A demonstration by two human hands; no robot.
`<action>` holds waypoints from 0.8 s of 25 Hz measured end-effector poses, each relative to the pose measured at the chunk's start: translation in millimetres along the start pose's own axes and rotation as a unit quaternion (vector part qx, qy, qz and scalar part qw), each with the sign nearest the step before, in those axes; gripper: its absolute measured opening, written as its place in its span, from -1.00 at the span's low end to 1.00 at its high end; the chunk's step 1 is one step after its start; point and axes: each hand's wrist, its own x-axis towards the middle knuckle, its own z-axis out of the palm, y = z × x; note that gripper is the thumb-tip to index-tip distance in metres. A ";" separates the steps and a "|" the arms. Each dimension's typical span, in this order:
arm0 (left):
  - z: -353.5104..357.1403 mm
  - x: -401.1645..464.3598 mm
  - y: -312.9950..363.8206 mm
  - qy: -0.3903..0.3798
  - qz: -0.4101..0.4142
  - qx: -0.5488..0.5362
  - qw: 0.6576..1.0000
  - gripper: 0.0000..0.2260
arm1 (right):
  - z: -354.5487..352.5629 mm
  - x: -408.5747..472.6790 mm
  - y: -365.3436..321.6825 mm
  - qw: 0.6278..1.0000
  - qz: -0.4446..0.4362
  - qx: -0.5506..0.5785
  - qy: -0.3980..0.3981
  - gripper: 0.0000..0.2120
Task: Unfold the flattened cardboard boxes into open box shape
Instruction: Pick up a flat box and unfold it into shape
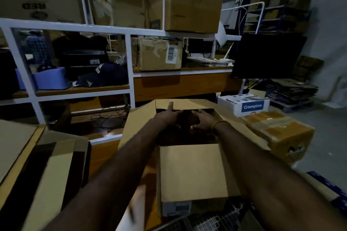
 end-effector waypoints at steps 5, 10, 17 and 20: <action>-11.4 24.5 -14.7 0.107 0.029 0.015 0.994 -0.23 | -15.9 36.1 8.2 0.998 -0.029 -0.006 0.048 -0.09; -13.7 50.3 -30.1 0.168 0.016 0.013 0.986 -0.13 | -22.5 69.0 13.0 0.996 -0.034 -0.042 0.073 -0.06; -5.7 98.0 -46.2 0.043 -0.057 0.027 0.997 -0.07 | -17.5 107.8 27.4 0.992 -0.050 -0.079 0.084 -0.15; -3.9 110.7 -51.2 0.016 -0.066 0.033 0.997 -0.07 | -11.4 120.7 27.9 0.992 -0.031 -0.100 0.073 -0.19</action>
